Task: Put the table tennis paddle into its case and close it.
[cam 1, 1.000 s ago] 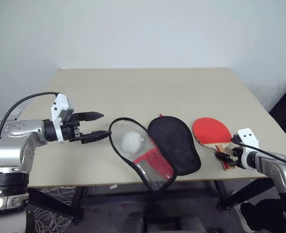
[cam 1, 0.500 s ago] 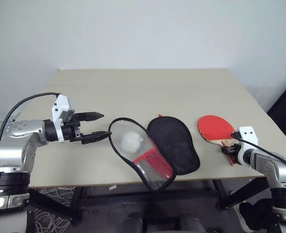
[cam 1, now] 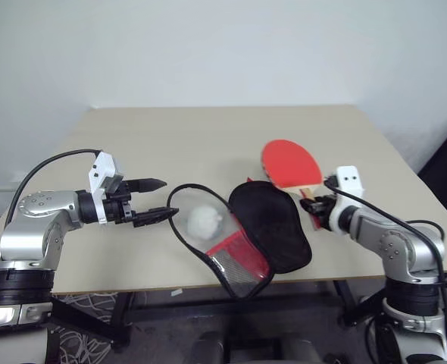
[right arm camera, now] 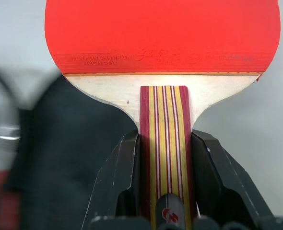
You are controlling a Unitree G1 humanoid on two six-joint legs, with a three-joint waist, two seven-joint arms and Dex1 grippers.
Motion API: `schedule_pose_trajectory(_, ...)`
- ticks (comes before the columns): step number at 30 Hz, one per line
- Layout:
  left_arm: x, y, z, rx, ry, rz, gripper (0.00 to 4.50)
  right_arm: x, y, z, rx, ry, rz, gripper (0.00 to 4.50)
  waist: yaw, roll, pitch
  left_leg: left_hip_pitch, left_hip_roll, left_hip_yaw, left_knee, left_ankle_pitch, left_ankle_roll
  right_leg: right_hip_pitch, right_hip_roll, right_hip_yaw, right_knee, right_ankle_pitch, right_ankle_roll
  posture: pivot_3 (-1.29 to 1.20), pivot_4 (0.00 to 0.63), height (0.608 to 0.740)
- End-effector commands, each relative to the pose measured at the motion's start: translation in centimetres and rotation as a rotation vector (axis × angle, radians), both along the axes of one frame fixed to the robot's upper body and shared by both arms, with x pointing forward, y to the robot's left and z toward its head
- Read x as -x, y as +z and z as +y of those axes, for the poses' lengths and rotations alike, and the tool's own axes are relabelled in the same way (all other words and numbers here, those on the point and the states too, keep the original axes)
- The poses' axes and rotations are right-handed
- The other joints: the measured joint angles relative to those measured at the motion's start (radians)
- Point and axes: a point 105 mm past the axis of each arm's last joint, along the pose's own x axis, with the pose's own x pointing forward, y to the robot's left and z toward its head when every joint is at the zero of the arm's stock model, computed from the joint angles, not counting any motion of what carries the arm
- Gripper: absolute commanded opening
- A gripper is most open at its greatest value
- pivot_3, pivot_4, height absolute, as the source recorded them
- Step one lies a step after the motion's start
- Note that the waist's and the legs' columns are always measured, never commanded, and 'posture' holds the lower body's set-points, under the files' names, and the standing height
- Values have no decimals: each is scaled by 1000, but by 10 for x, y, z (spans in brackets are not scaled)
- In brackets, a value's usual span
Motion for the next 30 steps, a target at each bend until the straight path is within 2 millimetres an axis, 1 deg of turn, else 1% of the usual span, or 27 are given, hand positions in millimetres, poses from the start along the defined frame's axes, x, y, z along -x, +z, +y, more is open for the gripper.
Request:
schedule_pose_trajectory(1, -4, 12, -3, -10, -10, -49, 4500, 6, 2, 17, 19, 16, -9, 1124, 1, 0, 0, 0, 0, 0, 0, 0, 0, 0, 0, 0, -1, 0, 0, 0, 0, 740)
schedule_pose_trajectory(4, -4, 11, -3, -10, -7, -47, 4500, 10, -16, 29, 22, 24, 47, 1124, -1, 0, 0, 0, 0, 0, 0, 0, 0, 0, -1, -1, -1, 1, -2, 0, 0, 740)
schedule_pose_trajectory(8, -4, 11, -3, -10, -6, -44, 4500, 15, -36, 31, 35, 15, 109, 1124, -3, 0, 0, 0, 0, 0, -1, 0, 0, 0, -1, 0, 0, 2, -3, 0, 0, 740)
schedule_pose_trajectory(11, -4, 11, -2, -12, -1, -44, 4500, 17, -46, 29, 50, 0, 140, 1124, -4, 0, 0, 0, 0, 0, -1, 0, 0, 0, 0, 0, 0, 2, -3, 0, 0, 740)
schedule_pose_trajectory(17, -4, 11, -1, -13, 5, -40, 4500, 20, -59, 19, 82, -35, 174, 1124, -3, 0, 0, 0, 0, 0, -1, 0, 0, -1, 0, -1, 0, 1, -1, 0, 0, 740)
schedule_pose_trajectory(22, -4, 11, -1, -12, 6, -39, 4500, 21, -62, 13, 105, -48, 177, 1124, -2, 0, 0, 1, 0, -1, -1, 0, 0, 0, 0, -1, -1, 0, 0, 0, 0, 740)
schedule_pose_trajectory(26, -4, 11, 0, -14, 10, -37, 4500, 28, -57, 7, 127, -38, 175, 1124, 0, 0, 0, 0, -1, -2, -1, 0, 0, 0, -1, -2, -2, 0, 0, 0, 0, 740)
schedule_pose_trajectory(30, -5, 11, 0, -14, 10, -35, 4500, 32, -53, 7, 137, -31, 170, 1124, -1, 0, 0, 0, -1, -2, -1, 0, 0, 0, -1, -3, -2, 0, 0, 0, 0, 740)
